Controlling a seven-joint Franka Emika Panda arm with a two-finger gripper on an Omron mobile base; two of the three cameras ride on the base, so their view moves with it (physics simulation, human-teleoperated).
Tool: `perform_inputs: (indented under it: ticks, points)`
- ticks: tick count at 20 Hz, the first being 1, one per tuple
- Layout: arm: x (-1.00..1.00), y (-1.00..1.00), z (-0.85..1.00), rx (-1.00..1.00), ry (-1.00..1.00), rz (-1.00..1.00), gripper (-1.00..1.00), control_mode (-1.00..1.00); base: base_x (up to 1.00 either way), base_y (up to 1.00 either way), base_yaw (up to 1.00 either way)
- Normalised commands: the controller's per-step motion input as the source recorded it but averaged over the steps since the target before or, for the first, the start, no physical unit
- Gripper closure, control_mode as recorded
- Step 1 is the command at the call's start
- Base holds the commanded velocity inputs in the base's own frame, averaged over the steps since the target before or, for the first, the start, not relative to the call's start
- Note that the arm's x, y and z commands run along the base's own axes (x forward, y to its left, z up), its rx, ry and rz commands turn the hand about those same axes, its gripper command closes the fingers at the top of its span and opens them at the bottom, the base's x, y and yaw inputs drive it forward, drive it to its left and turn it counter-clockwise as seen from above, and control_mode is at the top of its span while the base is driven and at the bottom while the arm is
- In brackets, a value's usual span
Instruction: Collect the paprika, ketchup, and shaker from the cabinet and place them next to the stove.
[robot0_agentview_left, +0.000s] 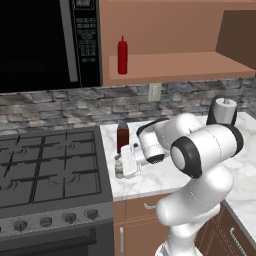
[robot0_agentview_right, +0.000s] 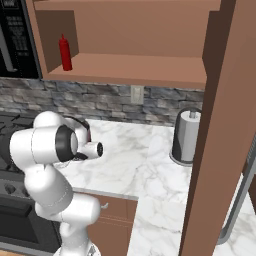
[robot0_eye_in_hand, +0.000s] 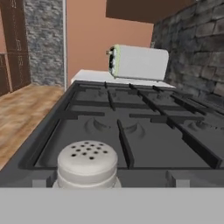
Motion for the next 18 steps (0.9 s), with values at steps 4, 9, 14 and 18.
perform_inputs:
  ticks: [4, 9, 14, 18]
  points:
    - [0.00, -0.02, 0.23, 0.00, 0.00, 0.00, -1.00, -1.00, 0.00, 0.00, 0.00]
    - [-0.01, -0.04, 0.22, 0.00, 0.00, 0.00, -1.00, -1.00, 0.00, 0.00, 0.00]
    - [-0.24, -0.02, 0.44, 0.00, 0.00, 0.00, -1.00, -1.00, 0.00, 0.00, 0.00]
    - [-0.31, 0.00, 0.78, 0.00, 0.00, -0.04, -1.00, -1.00, 0.00, 0.00, 0.00]
